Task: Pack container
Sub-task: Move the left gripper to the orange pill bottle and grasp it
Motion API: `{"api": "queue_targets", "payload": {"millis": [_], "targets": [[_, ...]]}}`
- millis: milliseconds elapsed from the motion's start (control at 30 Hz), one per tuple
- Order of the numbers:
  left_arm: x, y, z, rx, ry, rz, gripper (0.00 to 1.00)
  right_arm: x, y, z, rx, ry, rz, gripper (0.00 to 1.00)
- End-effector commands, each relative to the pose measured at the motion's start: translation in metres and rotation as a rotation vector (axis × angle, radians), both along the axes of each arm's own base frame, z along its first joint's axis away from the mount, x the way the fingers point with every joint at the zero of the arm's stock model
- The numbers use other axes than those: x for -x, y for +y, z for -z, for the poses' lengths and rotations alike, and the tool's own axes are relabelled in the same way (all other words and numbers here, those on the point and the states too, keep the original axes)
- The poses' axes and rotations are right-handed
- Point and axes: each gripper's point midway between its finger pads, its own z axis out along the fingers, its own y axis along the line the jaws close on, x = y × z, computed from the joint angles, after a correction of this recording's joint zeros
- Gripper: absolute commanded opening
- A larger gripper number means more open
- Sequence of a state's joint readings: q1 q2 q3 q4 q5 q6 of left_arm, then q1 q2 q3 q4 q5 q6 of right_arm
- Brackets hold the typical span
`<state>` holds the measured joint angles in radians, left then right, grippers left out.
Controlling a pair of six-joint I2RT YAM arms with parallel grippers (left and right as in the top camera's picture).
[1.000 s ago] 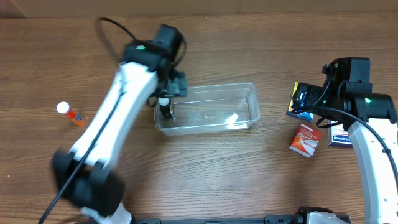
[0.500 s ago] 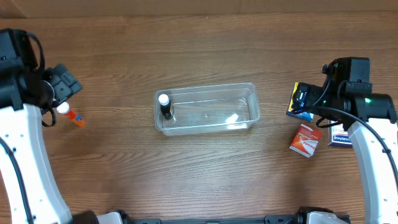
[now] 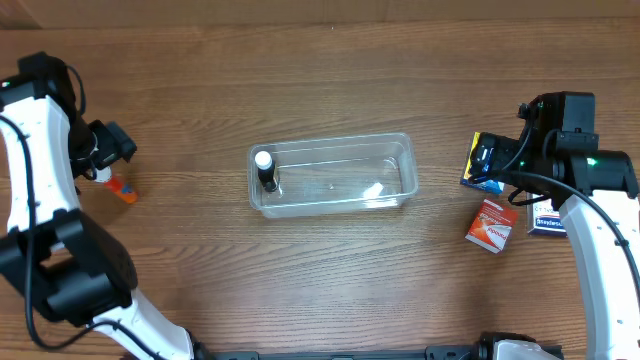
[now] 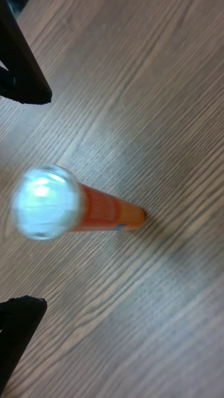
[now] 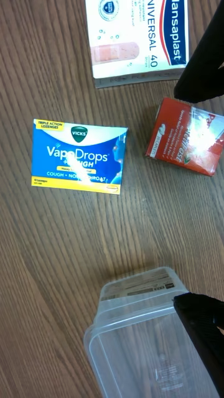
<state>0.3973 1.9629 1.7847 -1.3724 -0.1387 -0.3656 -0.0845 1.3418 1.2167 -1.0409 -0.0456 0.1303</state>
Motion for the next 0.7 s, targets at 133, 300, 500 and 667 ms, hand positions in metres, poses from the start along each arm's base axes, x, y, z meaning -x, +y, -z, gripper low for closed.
{"api": "queue_targets", "payload": {"millis": [133, 300, 500, 667], "targets": [[-0.001, 0.001, 0.056, 0.064, 0.125, 0.010, 0.95, -0.006, -0.001, -0.014, -0.001, -0.040, 0.005, 1.00], [-0.002, 0.001, 0.057, 0.063, 0.123, 0.009, 0.71, -0.006, -0.001, -0.014, -0.001, -0.040, 0.005, 1.00], [-0.003, 0.000, 0.057, 0.062, 0.122, 0.012, 0.36, -0.006, -0.001, -0.014, -0.001, -0.040, 0.005, 1.00], [-0.003, -0.001, 0.053, 0.065, 0.114, 0.012, 0.26, -0.006, -0.001, -0.014, -0.001, -0.040, 0.005, 1.00]]}}
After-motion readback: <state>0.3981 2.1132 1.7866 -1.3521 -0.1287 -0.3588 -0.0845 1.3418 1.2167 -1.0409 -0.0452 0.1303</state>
